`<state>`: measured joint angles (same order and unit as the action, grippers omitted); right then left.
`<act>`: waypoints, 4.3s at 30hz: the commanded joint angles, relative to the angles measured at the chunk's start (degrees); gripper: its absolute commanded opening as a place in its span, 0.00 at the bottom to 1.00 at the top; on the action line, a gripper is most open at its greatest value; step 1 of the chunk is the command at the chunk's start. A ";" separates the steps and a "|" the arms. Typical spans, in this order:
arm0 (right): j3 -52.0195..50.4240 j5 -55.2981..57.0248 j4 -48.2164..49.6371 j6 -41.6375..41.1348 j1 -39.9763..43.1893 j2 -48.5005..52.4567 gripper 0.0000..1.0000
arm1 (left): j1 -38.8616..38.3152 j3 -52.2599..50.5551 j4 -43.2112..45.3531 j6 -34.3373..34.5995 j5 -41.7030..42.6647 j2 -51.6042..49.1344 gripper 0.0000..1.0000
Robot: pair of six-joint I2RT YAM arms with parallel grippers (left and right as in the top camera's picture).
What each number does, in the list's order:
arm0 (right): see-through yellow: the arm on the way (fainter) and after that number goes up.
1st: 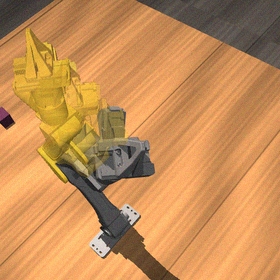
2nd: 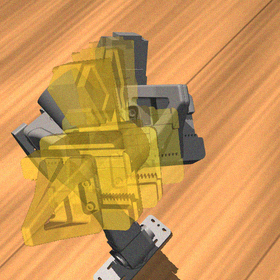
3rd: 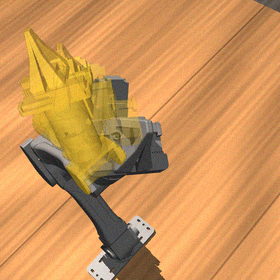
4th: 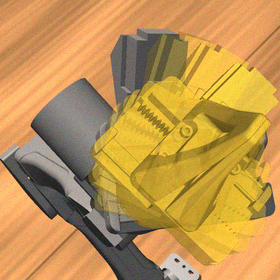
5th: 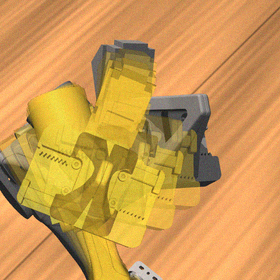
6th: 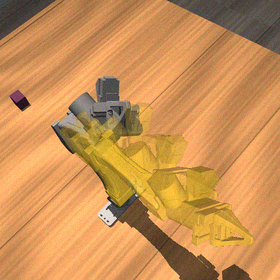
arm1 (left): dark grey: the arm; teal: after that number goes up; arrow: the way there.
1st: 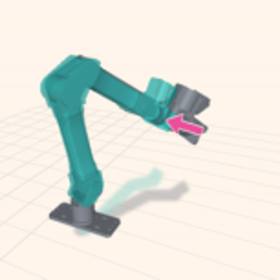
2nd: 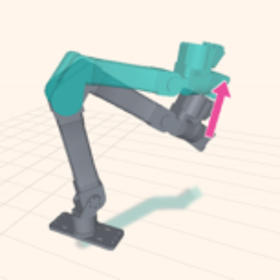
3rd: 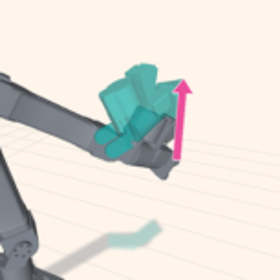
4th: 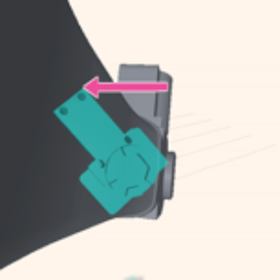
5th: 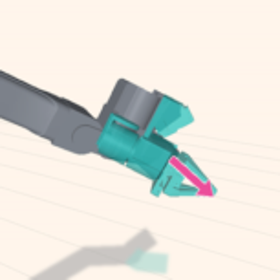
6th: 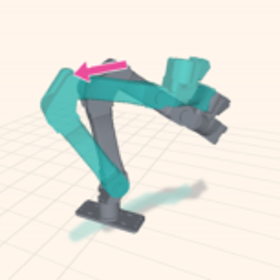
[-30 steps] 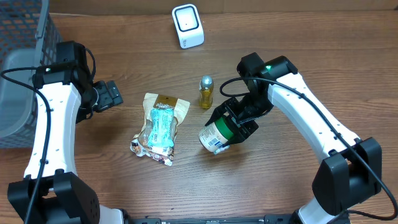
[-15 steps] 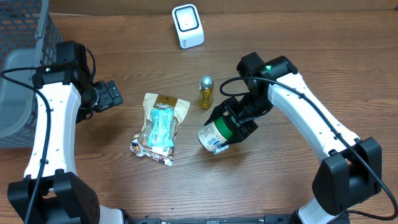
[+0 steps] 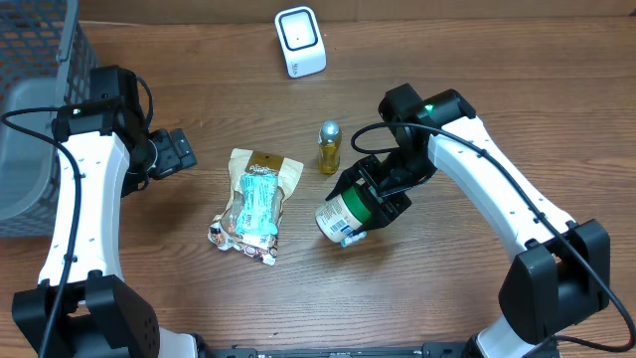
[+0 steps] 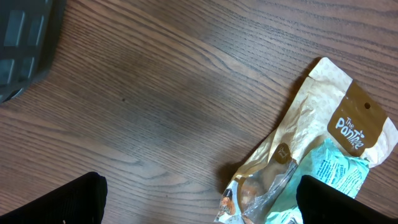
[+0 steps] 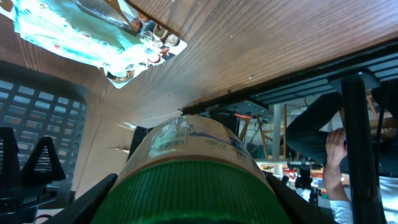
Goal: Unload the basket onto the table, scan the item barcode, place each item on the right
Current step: 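Lift the pack and tilt it sideways with the right gripper, then carry the pack up and back toward the white barcode scanner, then hold the pack's label in front of the scanner window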
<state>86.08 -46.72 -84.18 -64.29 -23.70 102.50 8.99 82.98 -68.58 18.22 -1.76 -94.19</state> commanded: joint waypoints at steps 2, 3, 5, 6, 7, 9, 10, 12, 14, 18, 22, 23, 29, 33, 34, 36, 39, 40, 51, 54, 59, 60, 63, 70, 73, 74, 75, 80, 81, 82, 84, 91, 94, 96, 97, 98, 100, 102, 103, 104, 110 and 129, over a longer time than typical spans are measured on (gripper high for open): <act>1.42 -3.19 -0.39 -0.22 0.00 -1.77 0.20 | -0.02 0.26 0.00 -0.02 -0.13 0.02 0.99; 1.42 -3.41 -0.39 -0.20 0.00 -1.77 0.21 | -0.02 0.26 0.02 -0.02 -0.13 0.02 1.00; 1.42 -3.58 -0.39 -0.22 -0.02 -1.77 0.21 | -0.02 0.26 0.02 -0.02 -0.13 0.02 1.00; 1.42 -3.63 -0.37 -0.22 -0.02 -1.77 0.21 | -0.02 0.26 0.02 -0.02 -0.13 0.02 1.00; 1.42 -3.63 -0.35 -0.22 -0.02 -1.77 0.23 | -0.02 0.26 0.02 -0.02 -0.13 0.02 1.00; 1.42 -3.54 -0.11 -0.22 -0.02 -1.77 0.25 | -0.02 0.26 0.02 -0.02 -0.13 0.02 0.99; 1.42 -3.43 -0.04 -0.22 -0.02 -1.77 0.25 | -0.02 0.26 0.02 -0.02 -0.13 0.02 1.00; 1.42 -2.84 0.09 -0.22 -0.02 -1.77 0.28 | -0.02 0.26 0.02 -0.02 -0.13 0.02 1.00; 1.42 -2.08 0.09 -0.22 -0.02 -1.77 0.30 | -0.02 0.26 0.02 -0.02 -0.13 0.02 1.00; 1.42 1.77 0.11 -0.22 0.00 -1.77 0.29 | -0.02 0.26 0.02 -0.02 -0.13 0.02 1.00; 1.42 10.97 0.59 -0.22 0.00 -1.77 0.34 | -0.02 0.26 0.02 -0.02 -0.15 0.02 1.00; 1.42 13.70 0.87 -0.22 0.00 -1.77 0.34 | -0.02 0.26 0.02 -0.02 -0.13 0.02 1.00; 1.42 30.16 3.91 -0.15 0.00 -1.77 0.33 | -0.02 0.26 0.02 -0.02 -0.13 0.02 1.00; 1.42 38.58 7.37 7.41 0.00 -1.77 0.33 | -0.02 0.26 0.02 -0.02 -0.13 0.02 1.00; 1.42 39.85 8.41 12.28 0.00 -1.77 0.33 | -0.02 0.26 0.02 -0.02 -0.13 0.02 1.00; 1.42 41.83 11.17 21.86 0.00 -1.77 0.23 | -0.02 0.26 0.02 -0.02 -0.13 0.02 1.00; 1.51 43.47 15.58 35.91 0.13 -1.79 0.13 | -0.02 0.26 0.04 -0.02 -0.13 0.02 1.00; 1.75 43.45 16.04 40.11 0.22 -1.79 0.10 | -0.02 0.26 0.02 -0.02 -0.13 0.02 0.99; 26.14 47.56 10.40 52.30 0.24 -1.77 0.20 | -0.02 0.26 0.02 -0.02 -0.13 0.02 1.00; 38.07 47.56 6.60 52.33 0.33 -1.33 0.09 | -0.02 0.26 0.02 -0.02 -0.13 0.02 0.99; 55.63 47.54 0.83 52.83 0.31 0.35 0.04 | -0.02 0.26 0.02 -0.02 -0.13 0.02 1.00; 57.57 47.52 -0.04 53.37 0.33 0.39 0.04 | -0.02 0.26 0.04 -0.02 -0.13 0.02 1.00; 60.50 47.52 -2.45 55.28 0.33 0.39 0.05 | -0.02 0.26 0.02 -0.02 -0.13 0.02 1.00; 59.63 47.56 0.20 60.48 0.33 2.89 0.07 | -0.02 0.26 0.02 -0.02 -0.13 0.02 1.00; 59.63 47.54 5.27 62.51 0.33 5.92 0.07 | -0.02 0.26 0.02 -0.02 -0.13 0.02 1.00; 59.63 47.54 6.82 63.10 0.33 7.04 0.07 | -0.02 0.26 0.02 -0.02 -0.13 0.02 1.00; 59.63 47.54 8.63 63.36 0.33 8.33 0.07 | -0.02 0.26 0.02 -0.02 -0.13 0.02 1.00; 59.63 47.52 15.87 63.36 0.33 14.49 0.06 | -0.02 0.26 0.02 -0.02 -0.13 0.02 0.99; 59.63 47.52 17.75 63.36 0.33 15.87 0.06 | -0.02 0.26 0.02 -0.02 -0.13 0.02 1.00; 59.63 47.52 19.74 63.34 0.33 17.29 0.04 | -0.02 0.26 0.02 -0.02 -0.13 0.02 1.00; 59.63 47.52 22.75 63.34 0.33 19.74 0.04 | -0.02 0.26 0.02 -0.02 -0.13 0.02 1.00; 59.63 47.43 30.62 63.30 0.33 28.15 0.04 | -0.02 0.26 0.02 -0.02 -0.13 0.02 1.00; 59.63 45.92 33.48 63.30 0.33 31.58 0.04 | -0.02 0.26 0.02 -0.02 -0.13 0.02 1.00; 59.63 44.61 35.34 63.30 0.33 33.62 0.04 | 0.00 0.26 0.02 -0.02 -0.15 0.02 1.00; 59.63 43.82 36.33 63.30 0.33 34.73 0.04 | -0.02 0.26 0.04 -0.02 -0.13 0.02 1.00; 59.60 43.30 37.13 63.30 0.33 35.67 0.04 | -0.02 0.26 0.02 -0.02 -0.13 0.02 1.00; 59.63 42.03 38.95 63.30 0.33 37.55 0.04 | -0.02 0.26 0.02 -0.02 -0.13 0.02 0.99; 59.60 41.22 40.50 63.32 0.33 39.10 0.04 | -0.02 0.26 0.02 -0.02 -0.13 0.02 1.00; 59.60 41.22 41.59 63.32 0.31 40.02 0.04 | -0.02 0.26 0.02 -0.02 -0.13 0.02 1.00; 59.60 41.22 42.66 63.32 0.31 40.83 0.04 | -0.02 0.26 0.02 -0.02 -0.13 0.02 0.99; 59.60 41.00 48.83 63.28 0.31 44.85 0.04 | -0.02 0.26 0.02 -0.02 -0.13 0.02 1.00; 59.36 38.05 64.70 61.09 0.26 51.95 0.05 | -0.02 0.26 0.02 -0.02 -0.13 0.02 1.00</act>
<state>145.01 -8.16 -21.06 -2.57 -23.66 152.14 8.99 82.98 -68.58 18.22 -1.76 -94.19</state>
